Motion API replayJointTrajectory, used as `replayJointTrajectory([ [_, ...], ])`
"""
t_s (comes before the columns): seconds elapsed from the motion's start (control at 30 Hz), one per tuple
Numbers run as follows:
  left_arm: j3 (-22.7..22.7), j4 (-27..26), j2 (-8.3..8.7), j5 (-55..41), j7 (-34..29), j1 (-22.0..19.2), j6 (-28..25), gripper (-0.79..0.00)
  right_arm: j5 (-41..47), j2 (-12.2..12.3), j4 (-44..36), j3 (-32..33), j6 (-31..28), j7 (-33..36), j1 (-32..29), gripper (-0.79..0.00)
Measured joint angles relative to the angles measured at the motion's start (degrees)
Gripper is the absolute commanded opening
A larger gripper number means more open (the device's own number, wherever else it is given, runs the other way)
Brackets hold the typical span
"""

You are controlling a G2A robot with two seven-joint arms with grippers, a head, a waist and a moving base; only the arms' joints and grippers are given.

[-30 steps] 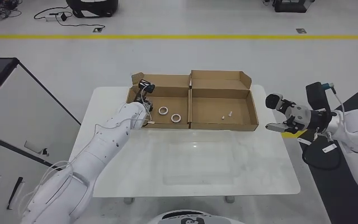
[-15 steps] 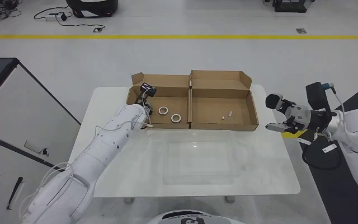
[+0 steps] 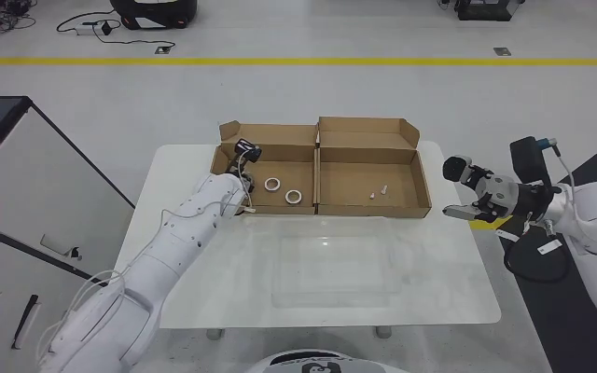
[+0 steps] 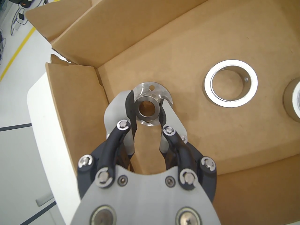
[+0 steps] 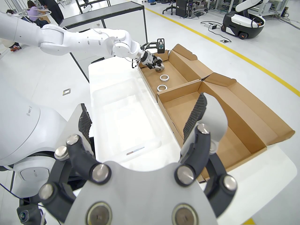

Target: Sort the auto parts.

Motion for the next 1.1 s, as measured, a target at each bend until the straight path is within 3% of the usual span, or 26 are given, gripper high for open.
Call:
replayJointTrajectory([
  [0.23, -1.0, -0.2, -0.36, 0.3, 0.2, 0.3, 0.6, -0.262, 0.0, 0.0, 0.0, 0.0, 0.0, 0.0, 0.0, 0.0],
  [0.3, -1.5, -0.4, -0.43, 0.2, 0.5, 0.4, 1.2, -0.065, 0.0, 0.0, 0.0, 0.0, 0.0, 0.0, 0.0, 0.0],
  [0.37, -2.1, -1.1, -0.45, 0.2, 0.8, 0.5, 1.8, 0.0, 0.0, 0.0, 0.0, 0.0, 0.0, 0.0, 0.0, 0.0],
  [0.6, -5.0, -7.0, -0.03, -0.4, 2.6, 2.3, 1.5, 0.0, 0.0, 0.0, 0.0, 0.0, 0.0, 0.0, 0.0, 0.0],
  [0.77, -9.2, -15.7, 1.09, -3.9, 5.1, 5.5, -4.2, 0.0, 0.0, 0.0, 0.0, 0.0, 0.0, 0.0, 0.0, 0.0],
  [0.9, -14.0, -23.2, 2.41, -9.0, 6.4, 9.1, -12.0, 0.0, 0.0, 0.0, 0.0, 0.0, 0.0, 0.0, 0.0, 0.0],
  [1.1, -23.2, -33.5, 4.94, -20.6, 6.7, 16.3, -30.4, 0.0, 0.0, 0.0, 0.0, 0.0, 0.0, 0.0, 0.0, 0.0],
])
